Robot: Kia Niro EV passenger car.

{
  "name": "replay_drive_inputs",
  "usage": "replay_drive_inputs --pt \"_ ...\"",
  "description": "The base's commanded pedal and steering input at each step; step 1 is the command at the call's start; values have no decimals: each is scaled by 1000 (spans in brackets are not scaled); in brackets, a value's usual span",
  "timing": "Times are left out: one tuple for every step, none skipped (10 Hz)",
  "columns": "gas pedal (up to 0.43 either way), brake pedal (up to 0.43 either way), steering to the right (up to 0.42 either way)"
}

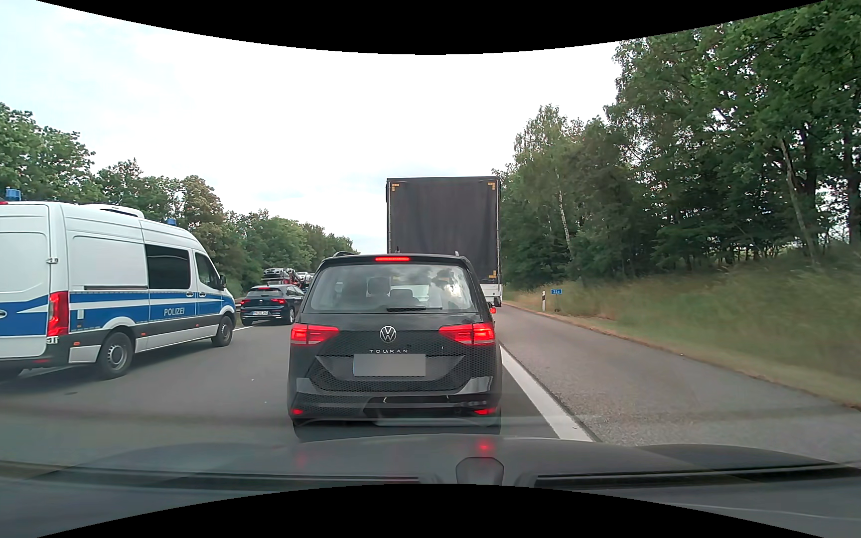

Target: Follow the waypoints while adhering to traffic rules and regulations

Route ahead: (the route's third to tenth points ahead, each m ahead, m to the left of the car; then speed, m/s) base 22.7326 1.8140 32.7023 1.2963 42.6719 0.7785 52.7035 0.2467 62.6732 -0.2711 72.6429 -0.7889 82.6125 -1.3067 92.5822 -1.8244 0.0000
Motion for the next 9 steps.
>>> replay_drive_inputs --pt "0 244 0" --pt "0 244 0" --pt "0 244 0" --pt "0 244 0" --pt "0 244 0" --pt "0 244 0" --pt "0 244 0" --pt "0 244 0" --pt "0 244 0"
